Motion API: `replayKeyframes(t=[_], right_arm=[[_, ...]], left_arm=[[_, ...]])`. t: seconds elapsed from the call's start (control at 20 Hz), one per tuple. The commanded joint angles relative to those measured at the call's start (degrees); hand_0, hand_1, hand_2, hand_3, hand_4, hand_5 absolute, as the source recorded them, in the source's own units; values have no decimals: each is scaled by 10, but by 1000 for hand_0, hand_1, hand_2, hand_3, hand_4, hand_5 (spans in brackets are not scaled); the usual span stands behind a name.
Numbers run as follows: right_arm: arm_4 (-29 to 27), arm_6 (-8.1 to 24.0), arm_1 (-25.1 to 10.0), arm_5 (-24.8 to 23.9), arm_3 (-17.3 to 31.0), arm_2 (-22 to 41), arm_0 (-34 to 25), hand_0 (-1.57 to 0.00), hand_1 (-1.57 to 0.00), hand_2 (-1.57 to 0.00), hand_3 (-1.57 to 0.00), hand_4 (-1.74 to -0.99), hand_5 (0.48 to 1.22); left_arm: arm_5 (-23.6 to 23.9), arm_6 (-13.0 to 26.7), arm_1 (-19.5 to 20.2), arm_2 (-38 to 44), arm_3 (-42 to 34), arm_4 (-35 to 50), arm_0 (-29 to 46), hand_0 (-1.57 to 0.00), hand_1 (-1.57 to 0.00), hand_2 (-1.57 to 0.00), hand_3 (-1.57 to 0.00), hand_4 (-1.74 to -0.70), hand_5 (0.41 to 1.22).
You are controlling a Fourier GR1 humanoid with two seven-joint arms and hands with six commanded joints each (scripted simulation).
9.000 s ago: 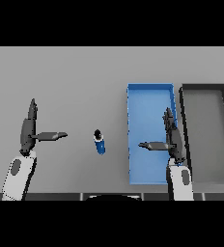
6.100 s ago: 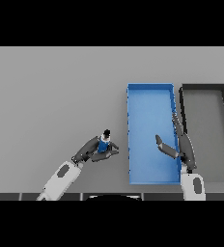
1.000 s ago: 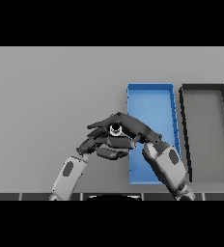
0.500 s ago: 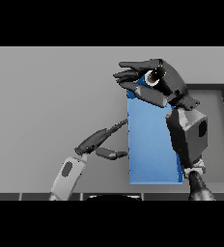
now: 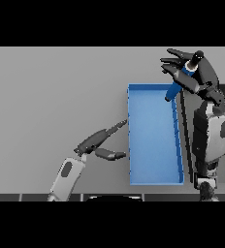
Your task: Pick up the blue pipe and place it into the blue bin.
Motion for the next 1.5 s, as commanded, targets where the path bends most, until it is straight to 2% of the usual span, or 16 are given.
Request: replayKeyframes(t=[0.0, 0.05, 0.15, 0.3, 0.4, 0.6, 0.65, 0.75, 0.85, 0.9, 1.0, 1.05, 1.1, 1.15, 1.25, 1.45], right_arm=[[5, -4, 2, 8, 2, -2, 25, -1571, -1571, -1571, -1571, -1741, 1221], [9, 9, 6, 6, -8, -2, 48, -1571, -1571, -1571, -1571, -1741, 1221], [18, 16, 12, 7, -30, -2, 96, -1571, -1571, -1571, -1571, -1741, 1221], [25, 16, 17, -22, -51, 15, 171, -1571, -1571, -1571, -1571, -1741, 1221], [37, 16, 5, -56, -58, 44, 209, -1571, -1571, -1571, -1571, -1741, 1221], [24, 16, -53, -167, -47, 133, 268, -1571, -1571, -1571, -1521, -1741, 1221], [21, 16, -69, -188, -49, 155, 282, -1571, -1571, -1571, -1255, -1741, 1221], [14, 13, -111, -229, -49, 200, 288, -1571, -1571, -1571, -1024, -1741, 1221], [13, 9, -128, -272, -29, 234, 284, -1571, -1548, -1571, -847, -1741, 1221], [9, 11, -133, -279, -16, 248, 277, -1465, -1336, -1339, -788, -1678, 1221], [-7, 5, -163, -297, -9, 278, 275, -937, -855, -856, -504, -1503, 1221], [-16, 5, -176, -310, 2, 301, 265, -750, -684, -685, -403, -1413, 1221], [-29, 6, -197, -293, 13, 320, 254, -599, -547, -548, -322, -1337, 1221], [-61, 16, -226, -288, 36, 362, 247, -479, -437, -438, -258, -1275, 1186], [-74, 8, -264, -275, 40, 426, 212, -306, -279, -280, -164, -1175, 1084], [-110, 16, -309, -270, 55, 495, 188, -125, -114, -114, -67, -1078, 898]], left_arm=[[5, 0, -3, -2, 3, -5, 0, 1, 1, 1, 1, -865, 419], [4, -4, -2, -4, -3, -4, 4, 1, 1, 1, 1, -866, 420], [4, 10, -10, -2, -2, 3, 4, 1, 1, 1, 1, -875, 422], [0, 3, -7, -10, -20, 7, 25, 1, 1, 1, 1, -879, 425], [1, 13, -7, -10, -22, 5, 23, 1, 1, 1, 1, -880, 428], [1, 15, -5, -9, -25, 6, 25, 1, 1, 1, 1, -888, 422], [2, 17, -3, -7, -25, 5, 22, 1, 1, 1, 1, -887, 420], [3, 15, -5, -11, -25, 3, 24, 1, 1, 1, 1, -885, 420], [1, 19, -5, -10, -28, 6, 23, 1, 1, 1, 1, -883, 421], [0, 24, -3, -5, -27, 8, 16, 1, 1, 1, 1, -882, 421], [0, 18, -3, -6, -22, 6, 15, 1, 1, 1, 1, -878, 422], [-1, 15, -3, -10, -25, 6, 20, 1, 1, 1, 1, -878, 425], [0, 20, -5, -11, -26, 6, 19, 1, 1, 1, 1, -878, 427], [1, 22, -7, -12, -25, 5, 22, 1, 1, 1, 1, -878, 428], [5, 16, -6, -11, -26, 3, 23, 1, 1, 1, 1, -881, 429], [5, 19, -7, -12, -28, 4, 23, 1, 1, 1, 1, -886, 426]])
